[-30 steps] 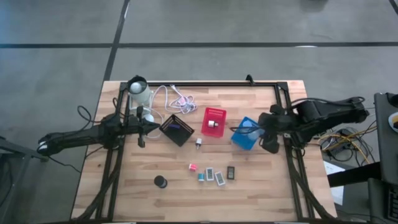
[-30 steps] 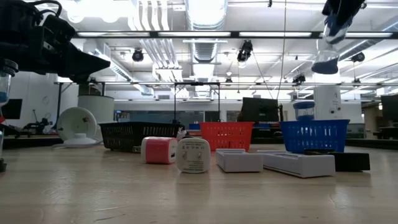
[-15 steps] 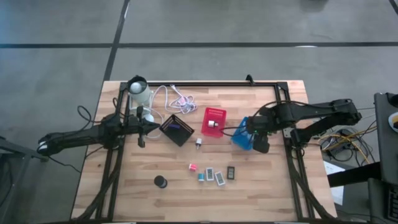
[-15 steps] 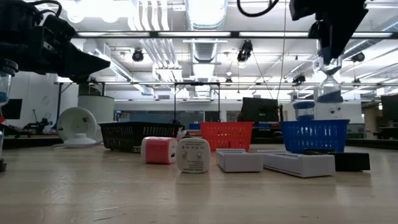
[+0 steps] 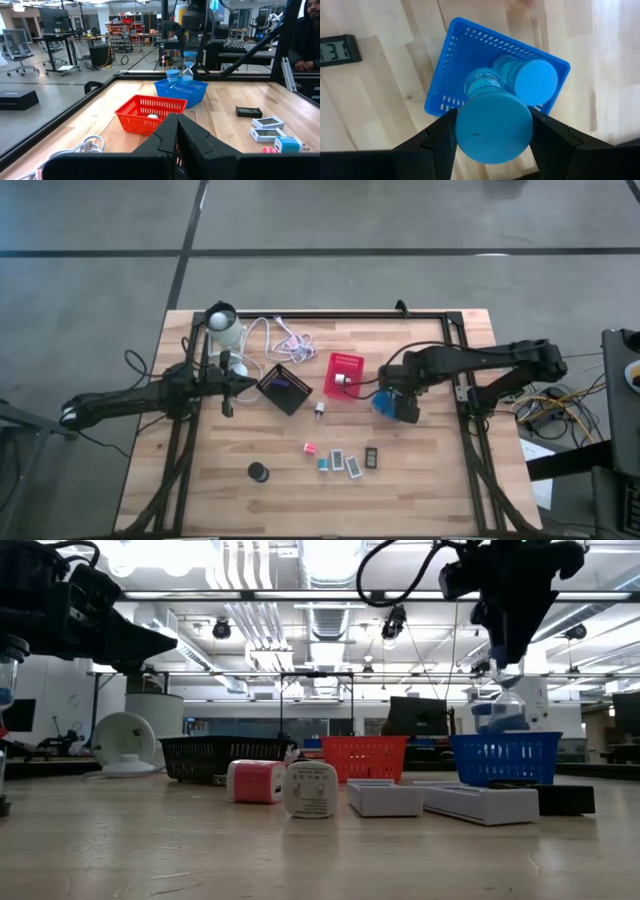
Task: Pick & Place Office items
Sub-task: Put the blue hourglass into the blue basket
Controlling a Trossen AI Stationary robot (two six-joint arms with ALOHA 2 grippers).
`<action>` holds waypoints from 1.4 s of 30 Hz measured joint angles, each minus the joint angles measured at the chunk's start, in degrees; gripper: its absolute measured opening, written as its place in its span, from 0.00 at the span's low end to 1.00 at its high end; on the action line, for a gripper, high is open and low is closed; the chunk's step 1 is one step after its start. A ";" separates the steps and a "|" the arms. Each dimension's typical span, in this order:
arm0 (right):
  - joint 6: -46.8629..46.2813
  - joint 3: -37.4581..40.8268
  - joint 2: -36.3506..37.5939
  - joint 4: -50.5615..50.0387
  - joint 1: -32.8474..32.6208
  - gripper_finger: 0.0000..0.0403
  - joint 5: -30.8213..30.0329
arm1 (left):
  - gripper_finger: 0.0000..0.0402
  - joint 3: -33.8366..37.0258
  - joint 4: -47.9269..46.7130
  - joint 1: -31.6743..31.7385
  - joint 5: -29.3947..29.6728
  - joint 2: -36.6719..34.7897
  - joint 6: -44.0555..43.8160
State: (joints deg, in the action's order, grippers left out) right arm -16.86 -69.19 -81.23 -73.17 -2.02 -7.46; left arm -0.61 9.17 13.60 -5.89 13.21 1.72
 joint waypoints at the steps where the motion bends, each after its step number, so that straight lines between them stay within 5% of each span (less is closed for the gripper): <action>1: -0.02 0.44 -0.04 0.67 0.00 0.49 0.00 | 0.04 -0.01 0.00 0.01 0.00 0.00 0.00; 19: -1.14 14.15 0.56 14.97 0.36 0.49 3.64 | 0.04 0.00 -0.15 0.01 0.00 0.00 -0.02; 42: -0.74 14.83 0.48 16.82 2.10 0.52 4.94 | 0.04 -0.01 -0.17 -0.01 0.00 0.00 0.15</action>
State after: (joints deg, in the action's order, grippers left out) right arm -17.61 -54.35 -80.75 -56.35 0.08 -2.52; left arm -0.62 8.99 13.59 -5.89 13.21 1.87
